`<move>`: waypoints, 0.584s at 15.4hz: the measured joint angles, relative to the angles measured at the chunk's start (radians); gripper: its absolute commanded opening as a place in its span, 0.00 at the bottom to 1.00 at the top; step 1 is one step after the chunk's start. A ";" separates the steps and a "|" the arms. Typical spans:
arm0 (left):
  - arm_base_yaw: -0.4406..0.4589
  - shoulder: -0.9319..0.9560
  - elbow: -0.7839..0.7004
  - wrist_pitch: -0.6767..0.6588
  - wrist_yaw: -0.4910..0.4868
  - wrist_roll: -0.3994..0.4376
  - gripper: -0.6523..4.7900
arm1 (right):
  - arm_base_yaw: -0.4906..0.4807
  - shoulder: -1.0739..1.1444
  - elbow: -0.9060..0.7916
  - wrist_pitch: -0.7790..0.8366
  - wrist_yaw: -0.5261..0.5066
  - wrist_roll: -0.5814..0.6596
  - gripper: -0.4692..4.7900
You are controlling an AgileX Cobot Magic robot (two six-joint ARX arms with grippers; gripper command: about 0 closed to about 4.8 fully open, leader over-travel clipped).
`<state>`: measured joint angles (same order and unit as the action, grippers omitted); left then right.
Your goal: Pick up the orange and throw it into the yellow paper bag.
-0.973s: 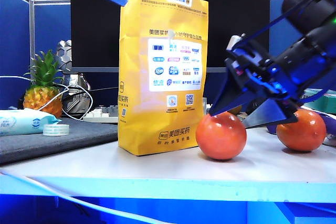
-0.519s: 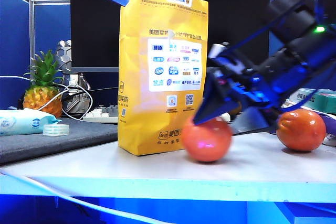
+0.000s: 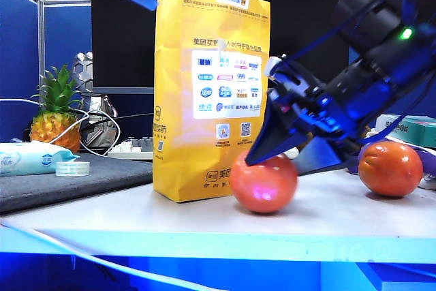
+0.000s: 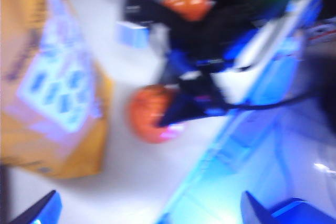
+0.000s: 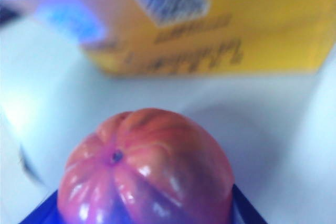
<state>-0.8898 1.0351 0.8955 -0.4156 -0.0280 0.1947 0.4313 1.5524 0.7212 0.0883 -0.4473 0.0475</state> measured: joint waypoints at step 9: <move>0.000 -0.182 0.132 0.000 -0.278 0.082 1.00 | 0.002 -0.601 0.003 -0.153 0.029 -0.002 0.10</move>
<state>-0.8898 0.8528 1.0275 -0.4156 -0.3065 0.2764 0.4328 0.9516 0.7239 -0.0643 -0.4179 0.0460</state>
